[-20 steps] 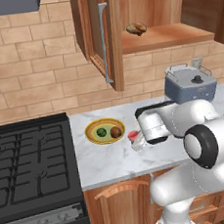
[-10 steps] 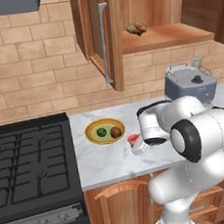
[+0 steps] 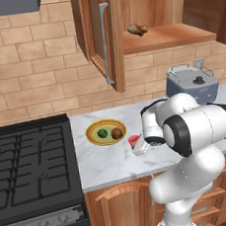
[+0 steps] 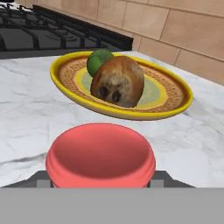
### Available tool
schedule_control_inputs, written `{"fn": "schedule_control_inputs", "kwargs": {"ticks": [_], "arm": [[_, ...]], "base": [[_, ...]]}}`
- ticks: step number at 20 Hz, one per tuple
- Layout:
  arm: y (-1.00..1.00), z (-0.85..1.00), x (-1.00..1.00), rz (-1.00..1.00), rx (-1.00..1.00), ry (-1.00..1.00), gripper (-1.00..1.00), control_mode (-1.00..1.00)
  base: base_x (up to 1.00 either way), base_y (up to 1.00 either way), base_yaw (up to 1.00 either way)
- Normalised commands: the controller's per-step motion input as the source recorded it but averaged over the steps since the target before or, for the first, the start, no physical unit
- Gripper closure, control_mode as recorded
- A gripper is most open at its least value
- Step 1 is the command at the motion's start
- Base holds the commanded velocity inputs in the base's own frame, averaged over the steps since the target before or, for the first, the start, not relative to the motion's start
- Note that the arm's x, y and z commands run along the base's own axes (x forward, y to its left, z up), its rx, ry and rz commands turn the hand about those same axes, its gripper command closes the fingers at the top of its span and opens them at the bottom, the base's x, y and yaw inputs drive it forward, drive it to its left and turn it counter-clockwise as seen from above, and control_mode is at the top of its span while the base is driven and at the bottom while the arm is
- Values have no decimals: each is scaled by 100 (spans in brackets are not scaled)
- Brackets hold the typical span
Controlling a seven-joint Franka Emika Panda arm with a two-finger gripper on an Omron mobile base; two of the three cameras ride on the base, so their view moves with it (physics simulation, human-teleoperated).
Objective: Pick the avocado and bread from the counter and place them on the plate. Then pick the jam from the cabinet and place it next to the plate. Lastly close the cabinet door.
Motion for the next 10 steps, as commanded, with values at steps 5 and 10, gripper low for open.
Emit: {"fn": "schedule_control_inputs", "kwargs": {"ticks": [5,10], "arm": [[0,-16,21,2,0,-5,100,-100],[0,-18,29,2,0,-5,100,-100]], "base": [[0,0,0],[0,0,0]]}}
